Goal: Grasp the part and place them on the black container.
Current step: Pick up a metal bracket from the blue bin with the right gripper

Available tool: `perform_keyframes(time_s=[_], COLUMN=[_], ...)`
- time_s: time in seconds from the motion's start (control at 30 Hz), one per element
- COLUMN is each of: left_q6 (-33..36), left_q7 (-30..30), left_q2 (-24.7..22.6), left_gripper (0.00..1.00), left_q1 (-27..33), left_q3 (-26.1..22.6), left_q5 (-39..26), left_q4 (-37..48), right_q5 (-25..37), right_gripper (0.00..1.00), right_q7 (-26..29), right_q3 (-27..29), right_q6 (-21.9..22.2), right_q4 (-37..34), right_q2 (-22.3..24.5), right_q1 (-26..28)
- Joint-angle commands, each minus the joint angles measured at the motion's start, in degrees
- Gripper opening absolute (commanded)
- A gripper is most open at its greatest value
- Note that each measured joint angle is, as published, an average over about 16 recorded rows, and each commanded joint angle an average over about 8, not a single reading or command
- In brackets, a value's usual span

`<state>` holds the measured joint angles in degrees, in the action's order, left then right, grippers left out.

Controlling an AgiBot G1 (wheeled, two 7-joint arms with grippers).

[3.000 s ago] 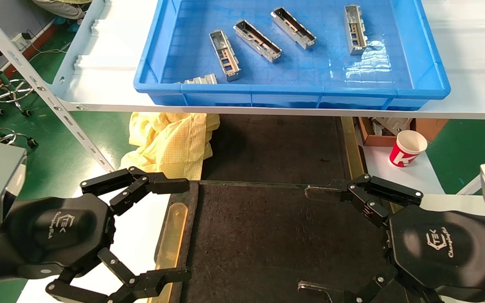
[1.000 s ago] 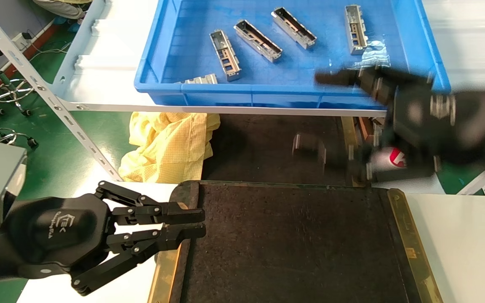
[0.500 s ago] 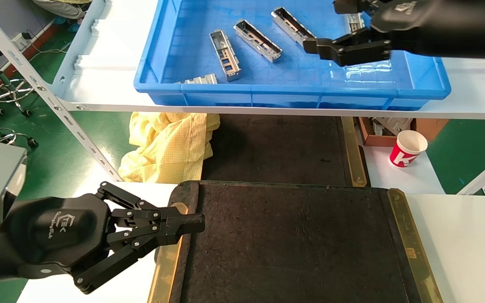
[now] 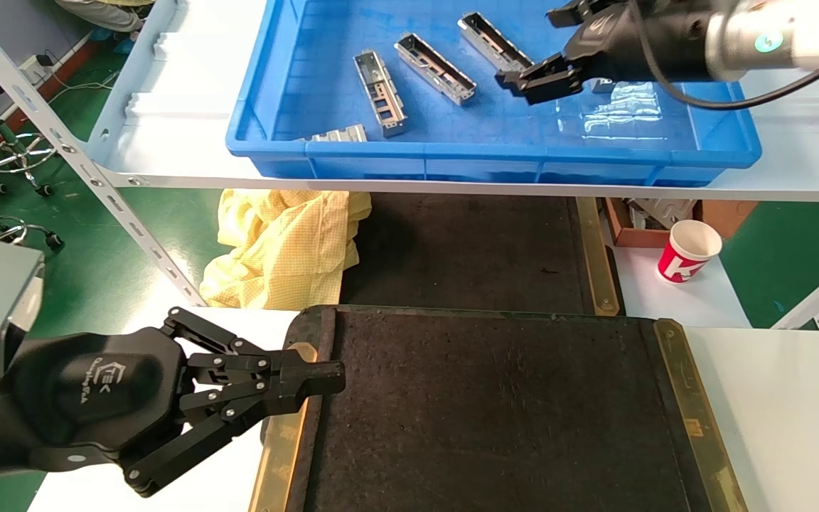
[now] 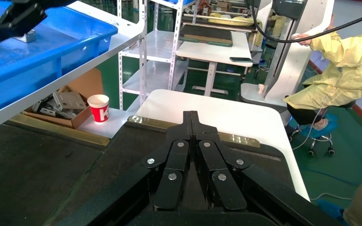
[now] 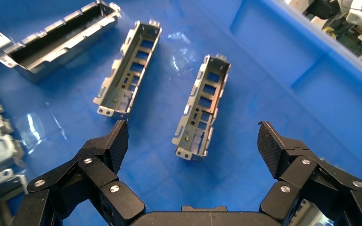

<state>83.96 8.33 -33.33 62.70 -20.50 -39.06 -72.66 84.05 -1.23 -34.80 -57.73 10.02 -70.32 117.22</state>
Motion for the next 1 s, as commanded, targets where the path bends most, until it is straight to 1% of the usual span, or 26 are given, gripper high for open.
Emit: perform_keyframes(time_s=[0.03, 0.07, 0.1, 0.3, 0.33, 0.37, 0.67, 1.0], left_q6=[0.00, 0.00, 0.00, 0.00, 0.00, 0.00, -0.01, -0.01], left_q7=[0.00, 0.00, 0.00, 0.00, 0.00, 0.00, -0.01, -0.01], left_q2=[0.00, 0.00, 0.00, 0.00, 0.00, 0.00, 0.01, 0.01], left_gripper=[0.00, 0.00, 0.00, 0.00, 0.00, 0.00, 0.00, 0.00], left_q1=[0.00, 0.00, 0.00, 0.00, 0.00, 0.00, 0.00, 0.01], left_q3=[0.00, 0.00, 0.00, -0.01, -0.01, -0.01, -0.01, -0.02], left_q5=[0.00, 0.00, 0.00, 0.00, 0.01, 0.01, 0.01, 0.01], left_q4=[0.00, 0.00, 0.00, 0.00, 0.00, 0.00, 0.00, 0.00], right_q5=[0.41, 0.32, 0.15, -1.56, -1.90, -2.22, -4.43, -5.66], right_gripper=[1.00, 0.93, 0.84, 0.10, 0.04, 0.00, 0.00, 0.00], right_q7=[-1.47, -1.88, -2.23, -3.49, -3.63, -3.75, -4.47, -4.10], right_q3=[-0.23, -0.15, -0.03, 1.21, 1.45, 1.67, 3.21, 4.05], right_q6=[1.23, 1.80, 2.39, 5.35, 5.70, 6.00, 8.12, 9.25], right_q4=[-2.20, -2.95, -3.66, -6.68, -7.00, -7.26, -8.63, -9.41], right_q2=[-1.41, -1.82, -2.22, -3.89, -4.09, -4.27, -5.29, -5.61], right_q1=[0.25, 0.23, 0.18, -0.22, -0.31, -0.39, -0.98, -1.82])
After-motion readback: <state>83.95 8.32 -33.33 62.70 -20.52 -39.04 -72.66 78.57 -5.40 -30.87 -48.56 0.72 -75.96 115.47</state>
